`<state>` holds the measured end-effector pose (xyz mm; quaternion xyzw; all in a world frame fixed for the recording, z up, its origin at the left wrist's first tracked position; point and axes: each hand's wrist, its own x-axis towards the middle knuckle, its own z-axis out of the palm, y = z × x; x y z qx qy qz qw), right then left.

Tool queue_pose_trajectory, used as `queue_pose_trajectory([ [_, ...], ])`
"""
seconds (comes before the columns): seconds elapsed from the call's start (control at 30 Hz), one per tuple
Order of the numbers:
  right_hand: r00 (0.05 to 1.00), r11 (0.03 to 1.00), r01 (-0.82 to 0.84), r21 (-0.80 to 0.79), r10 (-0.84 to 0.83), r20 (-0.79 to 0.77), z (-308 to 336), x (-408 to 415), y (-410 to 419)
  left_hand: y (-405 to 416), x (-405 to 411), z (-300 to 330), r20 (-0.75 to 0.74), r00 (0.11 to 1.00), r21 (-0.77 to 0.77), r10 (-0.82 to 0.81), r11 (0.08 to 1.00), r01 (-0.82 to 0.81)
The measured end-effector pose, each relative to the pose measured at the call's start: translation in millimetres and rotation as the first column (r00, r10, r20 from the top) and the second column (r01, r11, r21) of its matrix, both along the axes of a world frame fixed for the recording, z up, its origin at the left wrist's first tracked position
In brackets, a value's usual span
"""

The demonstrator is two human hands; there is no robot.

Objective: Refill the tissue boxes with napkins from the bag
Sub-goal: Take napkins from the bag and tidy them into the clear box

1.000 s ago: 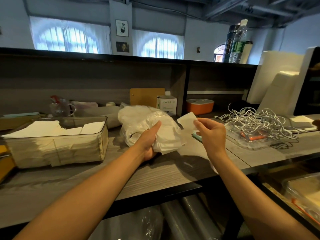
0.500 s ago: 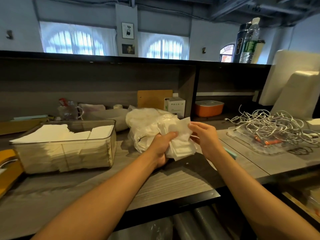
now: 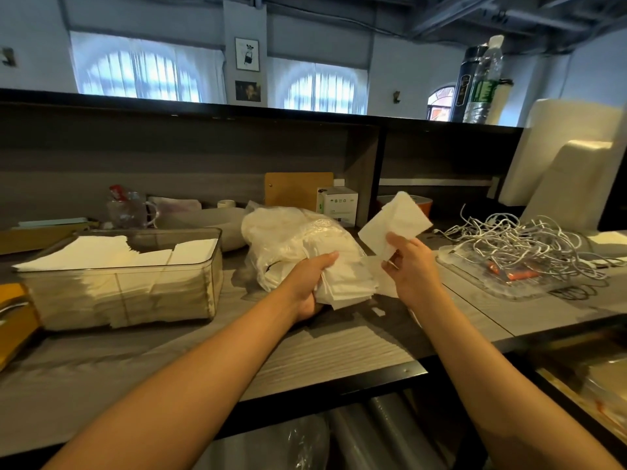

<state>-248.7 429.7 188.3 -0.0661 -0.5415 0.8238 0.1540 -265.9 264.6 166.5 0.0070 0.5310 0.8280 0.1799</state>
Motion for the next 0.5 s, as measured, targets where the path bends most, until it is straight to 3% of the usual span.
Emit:
queue_pose_trajectory([
  [0.07,0.980,0.981,-0.188,-0.041,0.184,-0.073,3.6,10.6,-4.8,-2.7,-0.8,1.5,0.009,1.000,0.046,-0.008,0.999,0.008],
  [0.13,0.952,0.945,-0.298,0.137,0.305,-0.036,2.1,16.5,-14.2,-4.2,-1.1,2.0,-0.014,0.999,0.066,-0.048,0.997,0.049],
  [0.23,0.976,0.872,-0.219,0.437,0.191,0.109,-3.0,13.4,-23.3,-4.6,3.8,4.1,-0.040,0.987,0.064,-0.156,0.985,0.158],
  [0.37,0.974,0.859,-0.200,0.472,0.121,0.192,-4.0,11.0,-21.8,-4.4,10.1,4.5,-0.111,0.971,0.018,-0.211,0.977,0.215],
  [0.5,0.987,0.807,-0.113,0.580,0.025,0.158,-4.5,11.2,-23.7,-4.1,11.9,2.6,-0.187,0.947,-0.014,-0.262,0.964,0.264],
])
